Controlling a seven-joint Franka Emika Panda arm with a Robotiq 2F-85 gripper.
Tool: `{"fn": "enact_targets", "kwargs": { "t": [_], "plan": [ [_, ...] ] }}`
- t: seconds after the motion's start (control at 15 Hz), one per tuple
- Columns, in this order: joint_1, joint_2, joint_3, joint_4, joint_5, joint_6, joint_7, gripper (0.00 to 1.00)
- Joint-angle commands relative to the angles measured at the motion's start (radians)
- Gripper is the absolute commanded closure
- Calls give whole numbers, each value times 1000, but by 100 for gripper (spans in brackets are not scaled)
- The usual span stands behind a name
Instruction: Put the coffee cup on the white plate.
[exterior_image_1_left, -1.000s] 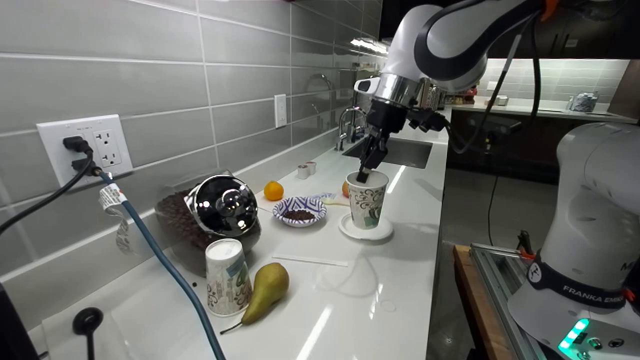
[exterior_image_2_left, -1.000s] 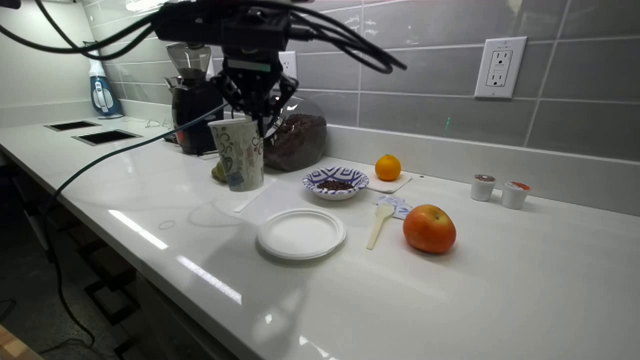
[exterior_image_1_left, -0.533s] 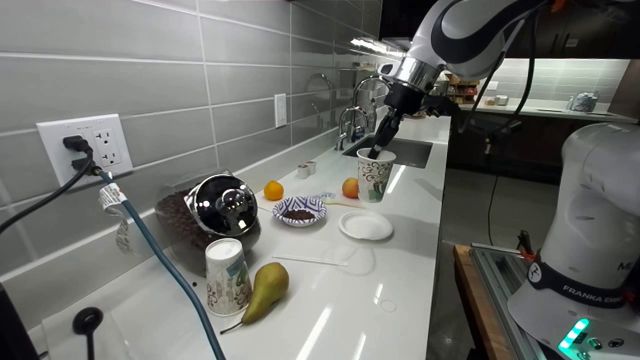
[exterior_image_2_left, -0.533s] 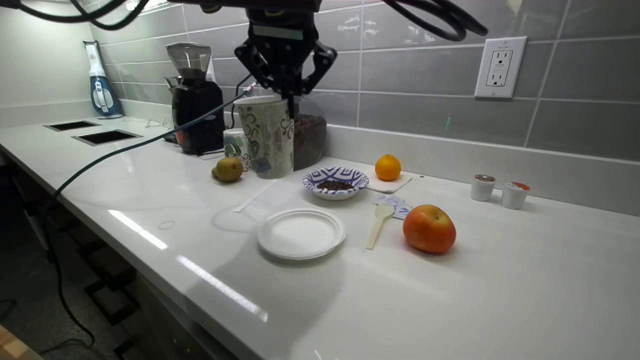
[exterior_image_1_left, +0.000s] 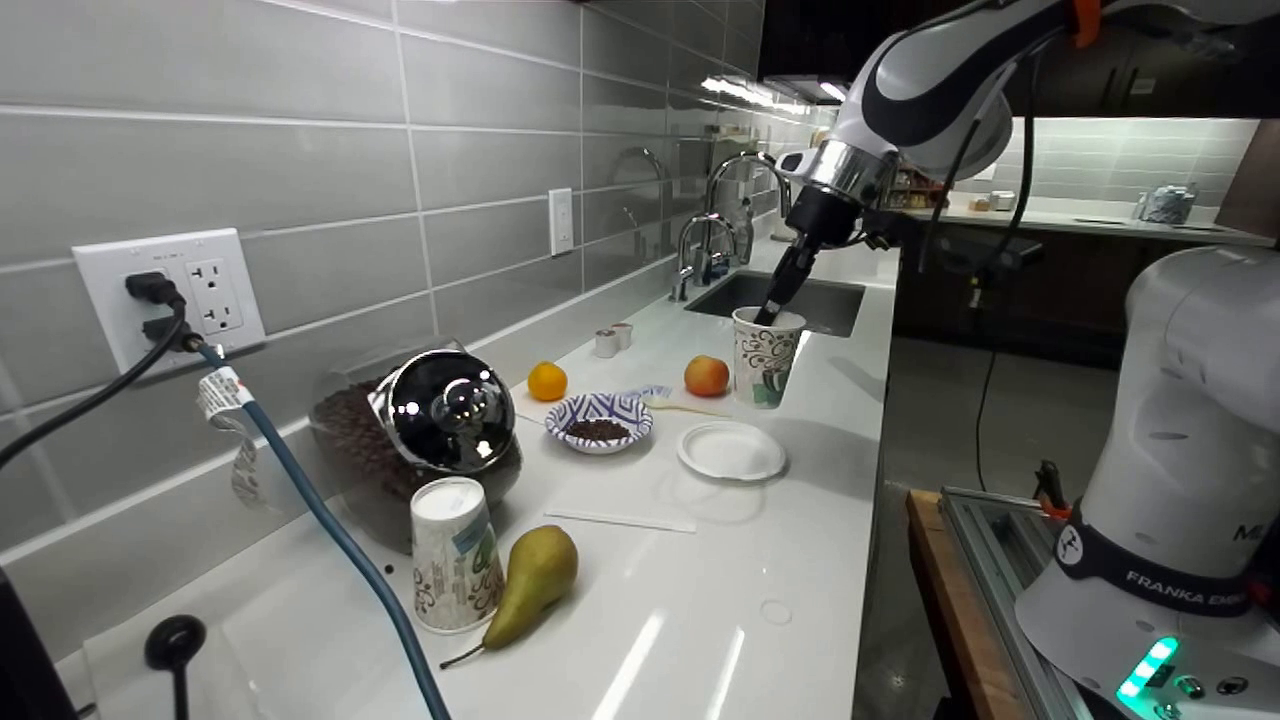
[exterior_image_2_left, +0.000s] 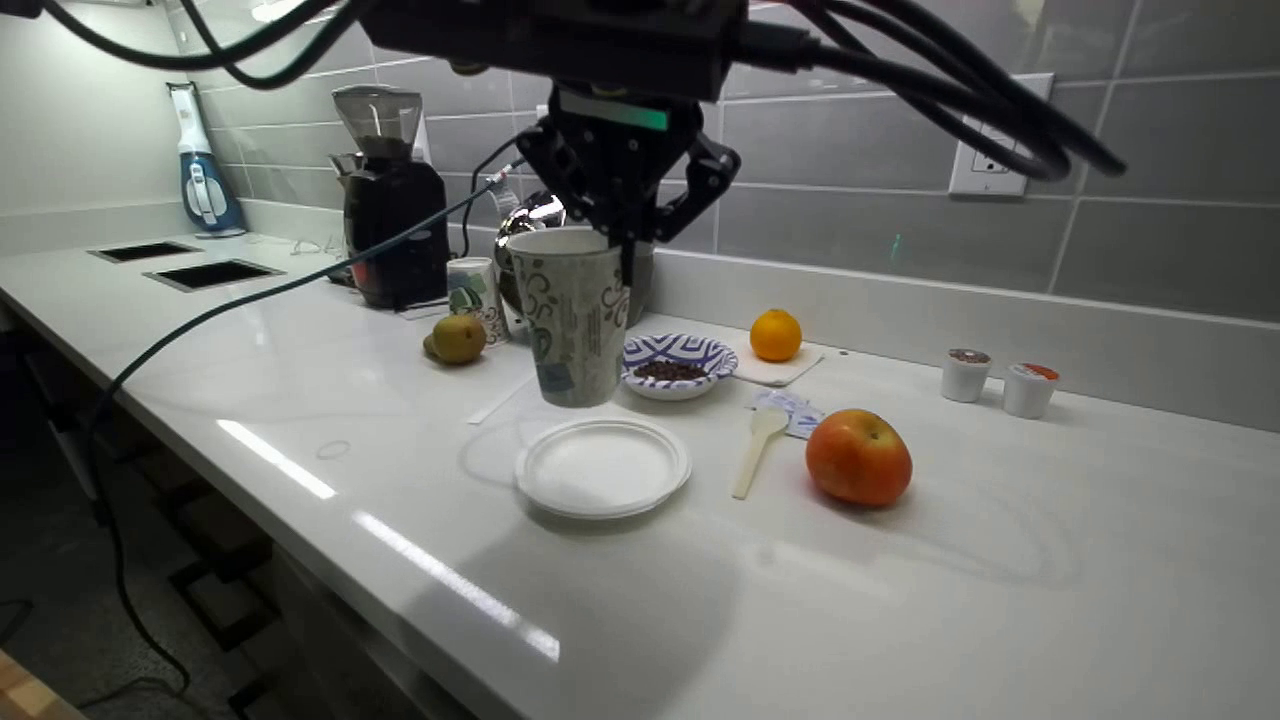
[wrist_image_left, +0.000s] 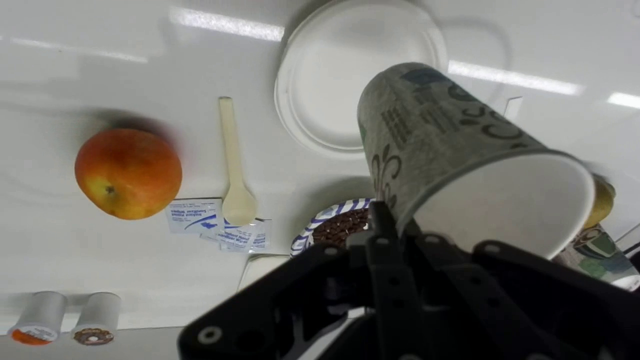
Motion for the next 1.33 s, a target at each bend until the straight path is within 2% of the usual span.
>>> {"fn": "enact_targets", "kwargs": {
  "t": [0.0,0.6,1.27],
  "plan": [
    [-10,68,-18,1,-1,48,-33,98],
    [38,213,-43,-1,57,161,-109,98],
    [100,260,-23,-1,140,226,-198,99]
  ]
}}
